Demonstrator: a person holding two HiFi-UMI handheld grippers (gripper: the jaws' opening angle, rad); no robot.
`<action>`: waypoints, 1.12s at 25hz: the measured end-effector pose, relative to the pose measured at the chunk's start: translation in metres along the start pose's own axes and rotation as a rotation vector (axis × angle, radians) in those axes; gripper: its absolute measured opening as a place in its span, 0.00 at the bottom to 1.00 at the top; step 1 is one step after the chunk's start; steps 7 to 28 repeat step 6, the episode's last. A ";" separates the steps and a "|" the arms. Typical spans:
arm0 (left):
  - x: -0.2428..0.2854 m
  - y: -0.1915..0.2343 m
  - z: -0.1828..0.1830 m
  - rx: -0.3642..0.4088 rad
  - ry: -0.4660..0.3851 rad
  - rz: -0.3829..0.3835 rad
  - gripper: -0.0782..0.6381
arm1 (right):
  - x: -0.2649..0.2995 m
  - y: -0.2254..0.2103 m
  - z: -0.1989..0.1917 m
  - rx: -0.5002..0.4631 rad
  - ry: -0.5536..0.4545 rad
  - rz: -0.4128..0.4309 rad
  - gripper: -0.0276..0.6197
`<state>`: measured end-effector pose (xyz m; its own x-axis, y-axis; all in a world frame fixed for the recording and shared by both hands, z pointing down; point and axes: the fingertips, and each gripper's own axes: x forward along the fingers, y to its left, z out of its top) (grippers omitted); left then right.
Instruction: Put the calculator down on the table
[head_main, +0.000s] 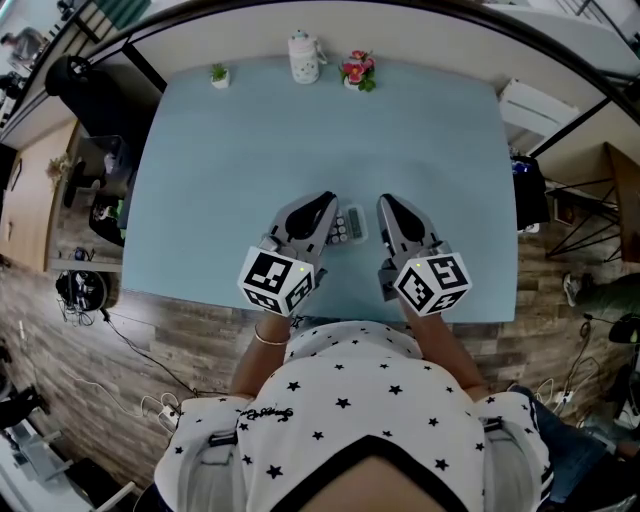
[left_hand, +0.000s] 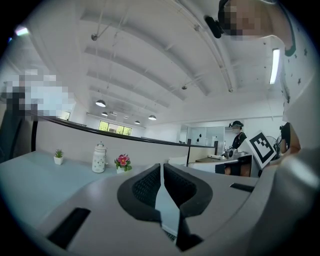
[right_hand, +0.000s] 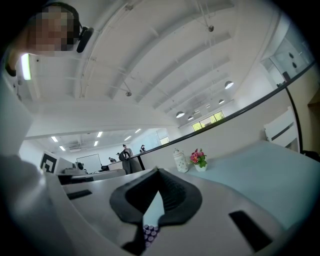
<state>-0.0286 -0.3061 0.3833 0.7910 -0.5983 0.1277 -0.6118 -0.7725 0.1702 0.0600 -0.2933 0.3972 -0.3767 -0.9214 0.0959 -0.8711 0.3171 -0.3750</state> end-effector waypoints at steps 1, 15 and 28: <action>0.000 0.001 0.000 -0.002 0.001 -0.001 0.17 | 0.001 0.001 0.000 0.002 0.000 0.000 0.04; -0.001 0.004 0.001 -0.007 0.000 -0.007 0.17 | 0.003 0.004 0.001 0.008 -0.001 -0.001 0.04; -0.001 0.004 0.001 -0.007 0.000 -0.007 0.17 | 0.003 0.004 0.001 0.008 -0.001 -0.001 0.04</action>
